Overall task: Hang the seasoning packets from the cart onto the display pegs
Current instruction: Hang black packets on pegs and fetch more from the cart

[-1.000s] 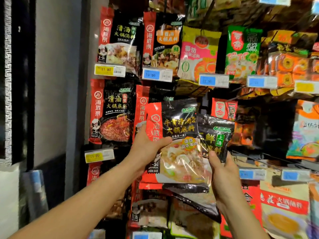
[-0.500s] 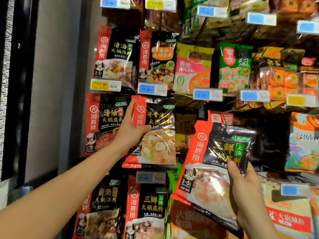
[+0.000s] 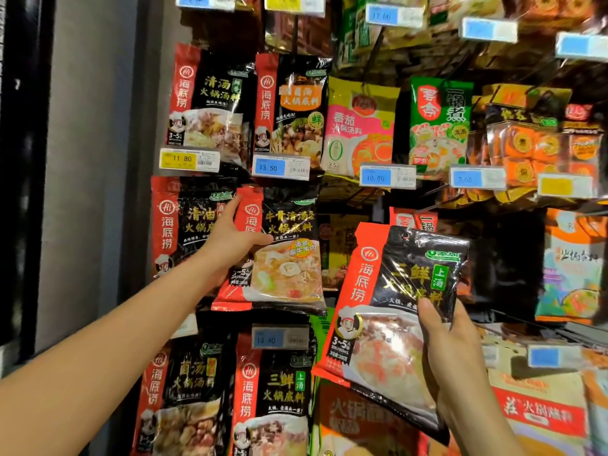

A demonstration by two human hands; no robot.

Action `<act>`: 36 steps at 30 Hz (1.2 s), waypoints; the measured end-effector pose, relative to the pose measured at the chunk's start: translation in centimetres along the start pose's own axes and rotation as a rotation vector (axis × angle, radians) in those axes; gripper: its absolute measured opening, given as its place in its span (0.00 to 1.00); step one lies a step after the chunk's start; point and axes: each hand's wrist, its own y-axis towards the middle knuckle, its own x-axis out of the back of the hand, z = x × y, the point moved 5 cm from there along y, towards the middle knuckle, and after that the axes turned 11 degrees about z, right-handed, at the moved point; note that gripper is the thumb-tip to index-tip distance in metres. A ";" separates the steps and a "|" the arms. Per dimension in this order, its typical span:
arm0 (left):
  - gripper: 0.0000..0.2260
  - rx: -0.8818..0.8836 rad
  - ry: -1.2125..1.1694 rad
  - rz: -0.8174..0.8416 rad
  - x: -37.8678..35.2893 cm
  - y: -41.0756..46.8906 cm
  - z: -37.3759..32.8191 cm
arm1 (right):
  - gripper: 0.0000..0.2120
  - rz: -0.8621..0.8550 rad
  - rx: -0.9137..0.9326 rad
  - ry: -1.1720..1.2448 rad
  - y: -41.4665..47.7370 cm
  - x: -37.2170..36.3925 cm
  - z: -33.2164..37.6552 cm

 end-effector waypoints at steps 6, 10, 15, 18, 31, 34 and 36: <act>0.46 -0.053 -0.014 -0.023 0.4 0.4 -0.7 | 0.29 0.003 -0.013 0.024 0.0 -0.2 -0.2; 0.45 -0.055 0.056 0.008 0.4 1.1 -1.5 | 0.27 0.028 0.000 0.077 -0.1 -0.3 0.2; 0.44 0.017 0.089 0.033 0.1 2.0 -1.5 | 0.29 0.014 -0.011 0.046 -0.4 -0.3 0.3; 0.46 0.055 0.080 0.009 0.2 2.6 -1.3 | 0.28 0.022 -0.010 0.039 -0.6 -0.3 0.6; 0.46 -0.031 0.733 -0.034 -0.8 1.1 1.7 | 0.29 0.048 0.014 0.046 -1.1 -0.2 -0.2; 0.35 -0.063 0.882 -0.155 -1.2 -2.0 1.5 | 0.27 0.073 0.015 0.046 -2.1 -0.5 -0.6; 0.27 -0.195 0.767 -0.196 -2.8 -4.9 1.2 | 0.27 0.100 0.016 0.028 -2.6 -1.0 -1.1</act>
